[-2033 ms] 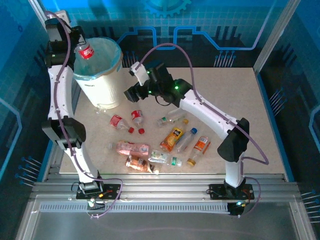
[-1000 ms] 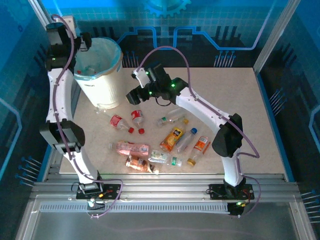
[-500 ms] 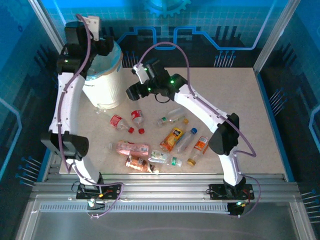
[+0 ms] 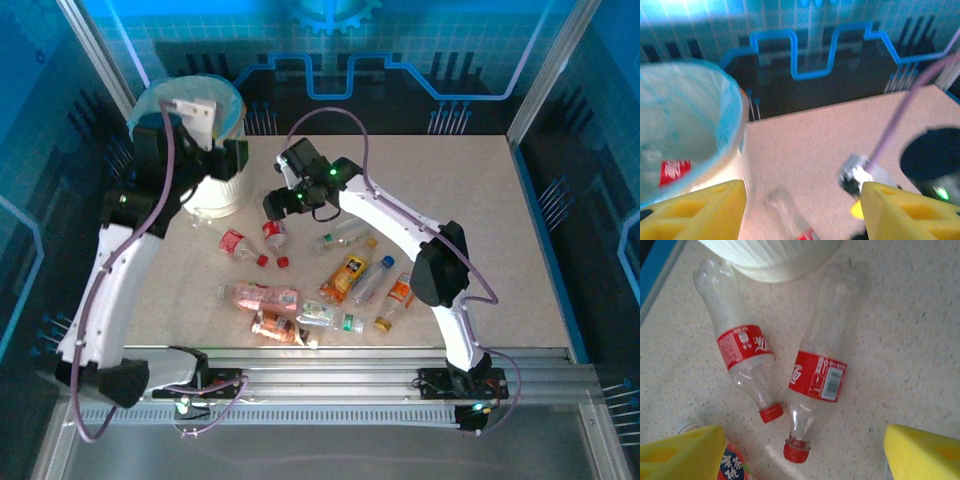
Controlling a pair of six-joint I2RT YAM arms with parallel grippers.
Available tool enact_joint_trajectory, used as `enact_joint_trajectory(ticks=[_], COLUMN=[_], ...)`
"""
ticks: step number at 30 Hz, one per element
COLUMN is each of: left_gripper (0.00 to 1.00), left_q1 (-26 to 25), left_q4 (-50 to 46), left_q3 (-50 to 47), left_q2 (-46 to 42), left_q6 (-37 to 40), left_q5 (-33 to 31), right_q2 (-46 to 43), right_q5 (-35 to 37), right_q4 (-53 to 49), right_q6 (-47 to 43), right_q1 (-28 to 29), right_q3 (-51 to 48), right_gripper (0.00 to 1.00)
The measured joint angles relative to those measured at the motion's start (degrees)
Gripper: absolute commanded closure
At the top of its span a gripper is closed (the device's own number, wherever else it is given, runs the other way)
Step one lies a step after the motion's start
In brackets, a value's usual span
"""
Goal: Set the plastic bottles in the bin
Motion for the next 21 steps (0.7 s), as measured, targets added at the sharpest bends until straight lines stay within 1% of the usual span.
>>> enact_joint_trajectory(ticks=[7, 12, 15, 21], left_gripper=[0.35, 0.34, 0.34, 0.32], left_q1=[-0.9, -0.9, -0.9, -0.9], left_q4=[-5.7, -9.5, -11.4, -13.9], left_q3=[-13.7, -20.2, -23.3, -26.7], left_q2=[-13.7, -21.8, -25.1, -27.5], left_q6=[-5.6, -8.6, -9.9, -11.9], left_q5=[0.3, 0.3, 0.4, 1.1], right_q2=[3.2, 8.7, 12.6, 18.8], right_q5=[1.3, 2.6, 4.3, 6.9], right_q4=[-0.1, 0.3, 0.3, 0.0], right_q6=[3.5, 5.2, 6.4, 8.0], right_q1=[3.3, 4.6, 4.6, 4.6], right_q3=[-0.2, -0.2, 0.5, 5.2], right_gripper=[0.16, 0.17, 0.18, 0.19])
